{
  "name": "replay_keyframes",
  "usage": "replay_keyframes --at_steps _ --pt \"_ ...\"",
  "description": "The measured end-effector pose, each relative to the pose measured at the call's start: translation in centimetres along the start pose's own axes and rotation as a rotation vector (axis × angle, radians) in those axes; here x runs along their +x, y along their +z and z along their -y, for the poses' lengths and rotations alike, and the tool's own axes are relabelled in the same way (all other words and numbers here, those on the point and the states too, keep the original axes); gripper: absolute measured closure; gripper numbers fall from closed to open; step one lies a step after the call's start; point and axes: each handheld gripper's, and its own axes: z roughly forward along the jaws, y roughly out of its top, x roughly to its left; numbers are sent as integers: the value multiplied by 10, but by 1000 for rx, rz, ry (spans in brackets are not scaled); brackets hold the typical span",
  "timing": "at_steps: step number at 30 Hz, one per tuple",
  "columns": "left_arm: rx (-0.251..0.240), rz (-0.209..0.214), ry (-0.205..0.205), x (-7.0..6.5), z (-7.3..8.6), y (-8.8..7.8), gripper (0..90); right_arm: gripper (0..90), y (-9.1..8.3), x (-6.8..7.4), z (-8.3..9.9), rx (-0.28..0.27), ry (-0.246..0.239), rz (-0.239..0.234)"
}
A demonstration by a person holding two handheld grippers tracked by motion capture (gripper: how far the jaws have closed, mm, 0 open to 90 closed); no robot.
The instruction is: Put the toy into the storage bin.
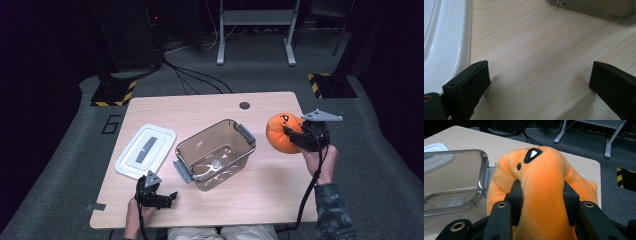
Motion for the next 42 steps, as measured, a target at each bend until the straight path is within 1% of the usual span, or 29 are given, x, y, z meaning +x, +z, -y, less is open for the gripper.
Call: replay_keyframes --at_steps 1,13,16,17,26,28,29,32,33,38,39,42 --pt "0 -1 1 0 0 0 29 616 -1 2 -2 -2 -12 -4" --pt "2 -1 4 0 0 0 29 613 -8 8 -15 -30 -31 -14" --pt "3 -1 4 0 0 0 29 612 -9 12 -19 -28 -43 -20" --pt "3 -2 4 0 0 0 29 612 -9 14 -22 -34 -54 -24" --pt "3 -2 4 0 0 0 29 609 -9 25 -34 -55 -67 -46" --pt "2 -3 5 0 0 0 29 609 -9 28 -36 -59 -72 -51" --pt "2 -2 5 0 0 0 29 608 -8 31 -39 -58 -85 -55" --pt "0 -2 0 0 0 0 29 607 -7 34 -42 -56 -97 -57" --pt "2 -2 5 0 0 0 29 607 -6 37 -44 -61 -105 -60" --pt "2 -1 4 0 0 0 29 606 -3 43 -48 -58 -122 -69" --pt "3 -1 4 0 0 0 29 604 -1 47 -49 -52 -134 -71" --pt "3 -1 4 0 0 0 29 604 1 49 -50 -53 -142 -75"
